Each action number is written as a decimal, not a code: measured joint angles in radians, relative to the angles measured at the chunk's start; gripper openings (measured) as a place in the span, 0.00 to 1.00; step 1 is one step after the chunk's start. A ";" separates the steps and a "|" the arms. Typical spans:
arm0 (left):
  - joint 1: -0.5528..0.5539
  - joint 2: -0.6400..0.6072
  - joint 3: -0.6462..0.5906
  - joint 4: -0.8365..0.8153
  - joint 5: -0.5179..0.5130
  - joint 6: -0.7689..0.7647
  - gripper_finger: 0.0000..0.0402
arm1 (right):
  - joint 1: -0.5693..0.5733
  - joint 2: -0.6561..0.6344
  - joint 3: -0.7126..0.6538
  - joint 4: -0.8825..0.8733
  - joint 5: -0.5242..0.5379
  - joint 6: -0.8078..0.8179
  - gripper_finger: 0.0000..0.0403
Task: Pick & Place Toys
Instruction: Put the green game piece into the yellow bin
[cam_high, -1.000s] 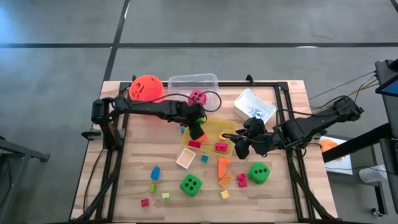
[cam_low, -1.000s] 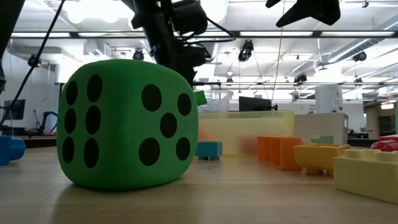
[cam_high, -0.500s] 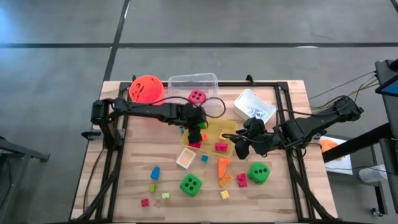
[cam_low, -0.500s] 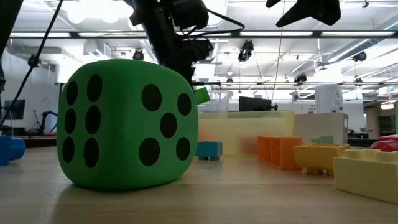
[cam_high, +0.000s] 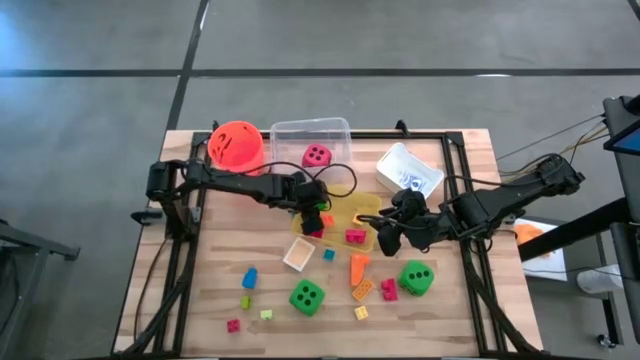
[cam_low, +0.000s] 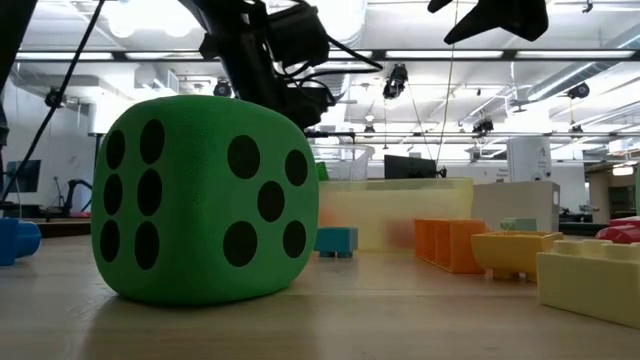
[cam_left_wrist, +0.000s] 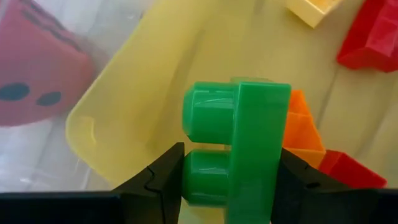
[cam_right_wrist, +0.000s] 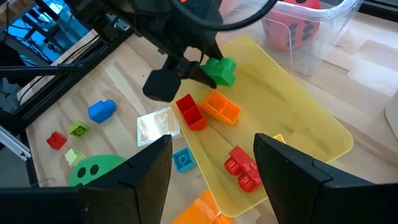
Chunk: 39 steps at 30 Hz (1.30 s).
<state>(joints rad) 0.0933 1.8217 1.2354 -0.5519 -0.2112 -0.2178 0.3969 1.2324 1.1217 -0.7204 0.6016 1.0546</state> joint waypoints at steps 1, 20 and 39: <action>0.000 0.000 0.000 -0.001 -0.003 -0.015 0.40 | 0.000 0.000 0.000 0.000 0.000 0.000 0.55; -0.070 0.000 0.000 -0.071 0.002 -0.044 0.40 | 0.011 0.000 0.000 0.000 0.000 0.016 0.55; -0.088 0.000 0.000 -0.113 0.108 0.117 0.40 | 0.011 0.000 0.000 0.000 0.000 0.014 0.55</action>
<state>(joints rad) 0.0056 1.8218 1.2354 -0.6644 -0.1037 -0.1005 0.4084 1.2324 1.1217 -0.7200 0.6018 1.0688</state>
